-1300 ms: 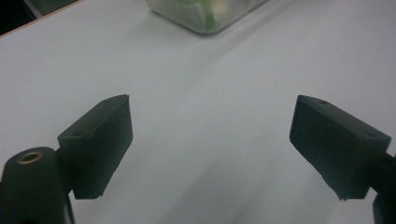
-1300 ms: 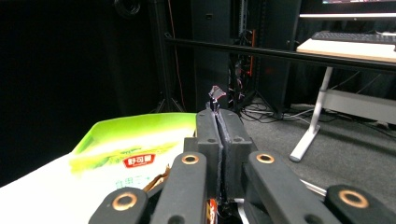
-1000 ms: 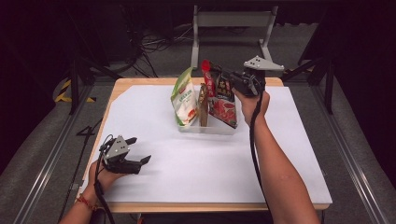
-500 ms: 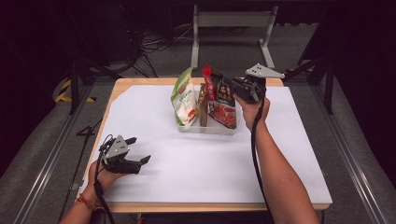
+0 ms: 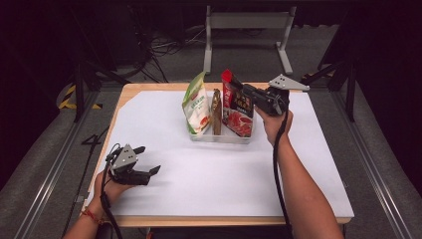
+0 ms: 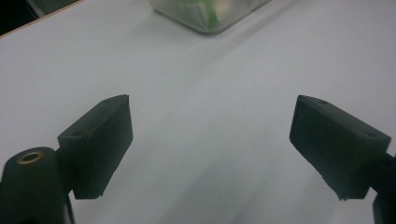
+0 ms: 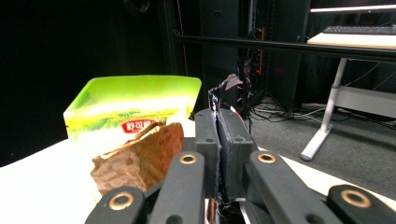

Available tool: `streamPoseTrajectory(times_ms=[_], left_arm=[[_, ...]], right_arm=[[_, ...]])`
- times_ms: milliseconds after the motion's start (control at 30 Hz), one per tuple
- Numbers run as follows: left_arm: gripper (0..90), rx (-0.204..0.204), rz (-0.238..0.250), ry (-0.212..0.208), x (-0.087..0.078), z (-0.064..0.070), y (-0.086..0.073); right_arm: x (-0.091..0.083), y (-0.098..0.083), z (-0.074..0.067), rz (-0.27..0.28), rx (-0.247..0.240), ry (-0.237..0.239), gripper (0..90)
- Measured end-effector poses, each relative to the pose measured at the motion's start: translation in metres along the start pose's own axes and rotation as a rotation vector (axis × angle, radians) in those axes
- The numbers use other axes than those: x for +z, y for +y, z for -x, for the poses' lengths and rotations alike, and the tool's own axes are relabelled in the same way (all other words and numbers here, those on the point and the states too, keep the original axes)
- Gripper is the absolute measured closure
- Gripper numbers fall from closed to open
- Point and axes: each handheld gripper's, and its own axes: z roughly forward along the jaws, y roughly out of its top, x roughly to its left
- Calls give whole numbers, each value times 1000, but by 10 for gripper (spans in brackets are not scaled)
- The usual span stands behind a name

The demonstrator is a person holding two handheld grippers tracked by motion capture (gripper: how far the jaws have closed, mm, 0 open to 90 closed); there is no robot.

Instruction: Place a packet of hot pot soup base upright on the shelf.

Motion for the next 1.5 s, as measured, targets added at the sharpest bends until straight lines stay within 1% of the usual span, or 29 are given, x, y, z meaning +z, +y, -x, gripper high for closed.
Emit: streamPoseTrajectory(times_ms=[133,367,433,500,567,633,867,900,967,1033,1200,1500], left_arm=[[140,1,2,-1,0,1,0],[140,0,1,1,0,0,0],[140,0,1,0,0,0,0],[140,0,-1,-1,0,0,0],[140,3,-2,-2,0,0,0],[140,3,-4,-2,0,0,0],[140,-2,-4,2,1,0,0],[140,-1,-5,1,1,0,0],[140,2,-5,0,1,0,0],[140,1,-7,1,1,0,0],[139,-1,-8,2,1,0,0],[139,-2,-4,4,0,-1,0]], right_arm=[[-2,-2,1,1,0,4,873],[-4,-3,1,-8,-14,-4,868],[-5,-4,2,-9,-7,0,866],[-5,-4,2,-12,-15,-4,863],[-5,-4,2,-12,-13,0,861],[-6,-4,2,-19,-24,-7,857],[-8,-4,3,-30,-30,-15,841],[-9,-4,4,-35,-39,-24,833],[-10,-4,4,-38,-39,-27,832],[-11,-4,5,-42,-50,-31,826],[-13,-3,6,-49,-60,-40,808],[-17,-2,7,-55,-65,-53,788]])
